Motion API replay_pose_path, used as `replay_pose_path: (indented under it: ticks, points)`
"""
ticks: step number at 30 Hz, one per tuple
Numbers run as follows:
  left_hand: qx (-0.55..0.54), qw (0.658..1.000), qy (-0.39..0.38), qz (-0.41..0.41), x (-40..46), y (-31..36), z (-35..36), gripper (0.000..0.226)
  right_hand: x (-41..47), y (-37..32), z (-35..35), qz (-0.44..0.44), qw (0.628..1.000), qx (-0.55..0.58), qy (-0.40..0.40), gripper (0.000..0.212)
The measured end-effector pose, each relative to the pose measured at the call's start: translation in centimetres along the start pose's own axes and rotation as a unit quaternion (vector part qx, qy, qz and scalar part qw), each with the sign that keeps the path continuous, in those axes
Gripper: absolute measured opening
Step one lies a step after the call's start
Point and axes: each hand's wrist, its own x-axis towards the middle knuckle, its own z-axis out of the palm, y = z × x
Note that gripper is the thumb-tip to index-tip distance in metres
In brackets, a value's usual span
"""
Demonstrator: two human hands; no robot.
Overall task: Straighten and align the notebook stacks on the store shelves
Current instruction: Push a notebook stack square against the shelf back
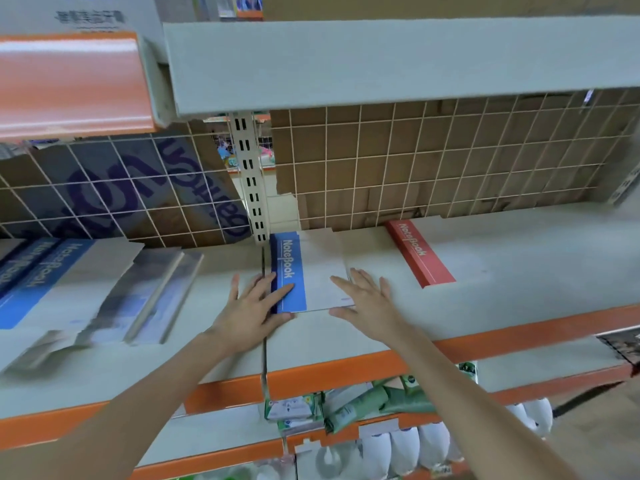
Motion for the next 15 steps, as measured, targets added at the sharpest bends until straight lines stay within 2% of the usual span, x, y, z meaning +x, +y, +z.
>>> replay_pose_path:
  ticks: [4,11,15]
  points:
    - [-0.064,0.996,0.027,-0.056,0.0,-0.2,0.2,0.063,0.4,0.9,-0.3,0.023,0.997,0.049,0.051,0.060]
    - [-0.091,0.991,0.075,-0.063,0.2,0.6,0.4,0.063,0.8,1.6,-0.2,0.023,0.995,0.058,0.072,0.050]
    - [-0.112,0.988,0.077,-0.068,0.4,1.0,0.4,0.063,0.7,1.6,-0.3,0.021,0.995,0.072,0.073,0.047]
